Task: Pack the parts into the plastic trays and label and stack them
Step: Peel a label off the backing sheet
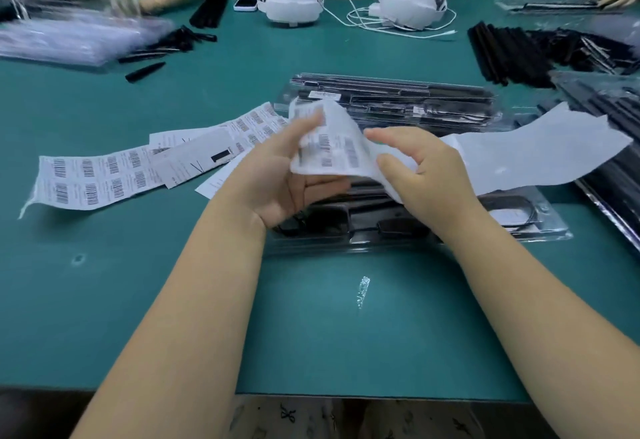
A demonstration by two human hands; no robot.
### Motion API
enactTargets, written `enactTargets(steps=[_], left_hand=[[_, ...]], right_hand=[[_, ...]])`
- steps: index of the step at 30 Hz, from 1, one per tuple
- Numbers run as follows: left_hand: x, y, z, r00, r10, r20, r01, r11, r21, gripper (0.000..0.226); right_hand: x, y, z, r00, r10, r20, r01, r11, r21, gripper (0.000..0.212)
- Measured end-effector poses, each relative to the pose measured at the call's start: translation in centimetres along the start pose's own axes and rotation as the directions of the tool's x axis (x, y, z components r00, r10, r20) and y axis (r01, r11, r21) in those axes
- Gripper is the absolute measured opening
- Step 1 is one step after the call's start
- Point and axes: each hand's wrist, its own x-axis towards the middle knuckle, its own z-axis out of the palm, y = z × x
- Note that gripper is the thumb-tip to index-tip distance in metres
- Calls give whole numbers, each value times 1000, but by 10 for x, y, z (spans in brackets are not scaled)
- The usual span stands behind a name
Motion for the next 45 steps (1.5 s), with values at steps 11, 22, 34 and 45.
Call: enactTargets(steps=[11,22,34,45], left_hand=[[8,-8,7,989,62,-137,-48,993,107,11],[10,-11,13,978,-12,-206,34,994,107,13],[9,-16,12,975,222,-34,-176,850,496,25],[9,-18,13,978,191,-83,-137,890,434,26]], right_hand=[[-5,-6,5,1000,-9,-9,9,1000,-20,27],[-6,-8,9,947,-301,-116,239,897,-371,12],[-7,-3,1,936,-315,-156,238,894,-380,14],[-8,-4,2,945,-304,-117,240,893,-380,8]])
